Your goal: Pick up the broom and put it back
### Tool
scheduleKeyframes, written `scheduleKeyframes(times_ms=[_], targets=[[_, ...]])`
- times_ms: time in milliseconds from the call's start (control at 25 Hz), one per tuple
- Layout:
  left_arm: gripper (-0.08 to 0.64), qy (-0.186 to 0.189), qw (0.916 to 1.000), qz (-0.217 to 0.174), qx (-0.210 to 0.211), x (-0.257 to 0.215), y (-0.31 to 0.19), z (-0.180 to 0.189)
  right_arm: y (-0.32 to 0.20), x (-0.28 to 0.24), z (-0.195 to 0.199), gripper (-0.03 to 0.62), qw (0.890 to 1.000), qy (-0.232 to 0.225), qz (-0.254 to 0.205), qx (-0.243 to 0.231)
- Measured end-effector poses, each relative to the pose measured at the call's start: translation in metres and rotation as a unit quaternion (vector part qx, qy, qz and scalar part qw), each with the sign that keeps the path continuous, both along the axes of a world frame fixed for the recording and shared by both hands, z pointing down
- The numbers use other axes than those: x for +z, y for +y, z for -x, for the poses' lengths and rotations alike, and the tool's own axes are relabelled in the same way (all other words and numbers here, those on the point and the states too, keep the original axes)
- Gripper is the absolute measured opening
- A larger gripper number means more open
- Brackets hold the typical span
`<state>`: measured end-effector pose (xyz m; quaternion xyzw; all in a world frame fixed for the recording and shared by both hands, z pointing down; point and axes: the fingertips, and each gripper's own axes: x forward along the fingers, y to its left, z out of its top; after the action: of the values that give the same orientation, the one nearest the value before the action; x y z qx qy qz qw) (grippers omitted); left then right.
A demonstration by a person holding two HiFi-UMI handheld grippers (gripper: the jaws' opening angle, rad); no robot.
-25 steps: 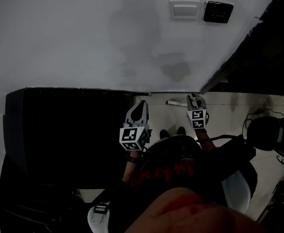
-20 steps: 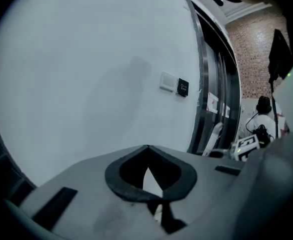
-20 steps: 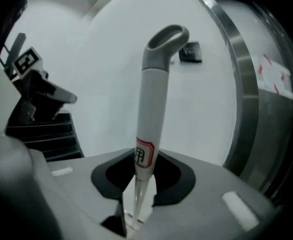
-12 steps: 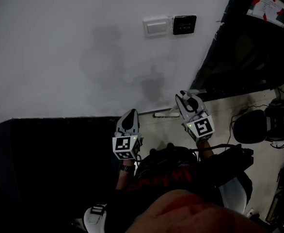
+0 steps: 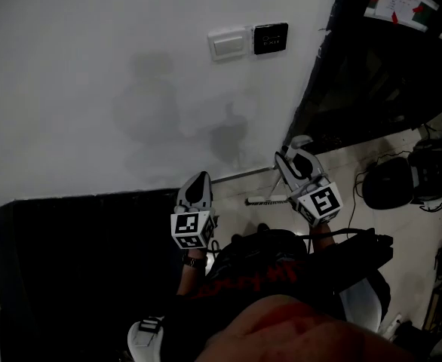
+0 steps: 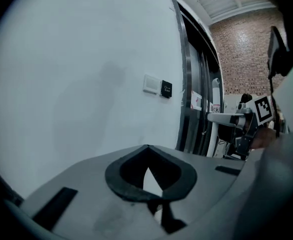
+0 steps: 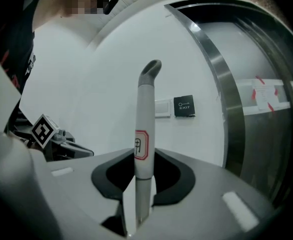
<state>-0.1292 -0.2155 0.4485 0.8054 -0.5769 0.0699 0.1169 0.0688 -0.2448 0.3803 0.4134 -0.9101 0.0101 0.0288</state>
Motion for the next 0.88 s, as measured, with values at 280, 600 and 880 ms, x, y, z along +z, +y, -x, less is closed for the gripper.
scheduleKeyframes(times_ms=[280, 600, 880], targets=[[0.005, 0.011, 0.9985, -0.04, 0.036, -0.011, 0.001, -0.028, 0.014, 0.005, -0.014, 0.082, 0.999, -0.021, 0.023, -0.005], [0.005, 0.02, 0.9974, -0.057, 0.04, -0.018, 0.008, -0.041, 0.022, 0.007, -0.011, 0.081, 0.999, -0.026, 0.024, -0.025], [0.0, -0.001, 0.9995, -0.017, 0.028, -0.001, 0.012, -0.038, 0.016, 0.049, -0.001, 0.081, 0.998, 0.003, 0.039, -0.039]])
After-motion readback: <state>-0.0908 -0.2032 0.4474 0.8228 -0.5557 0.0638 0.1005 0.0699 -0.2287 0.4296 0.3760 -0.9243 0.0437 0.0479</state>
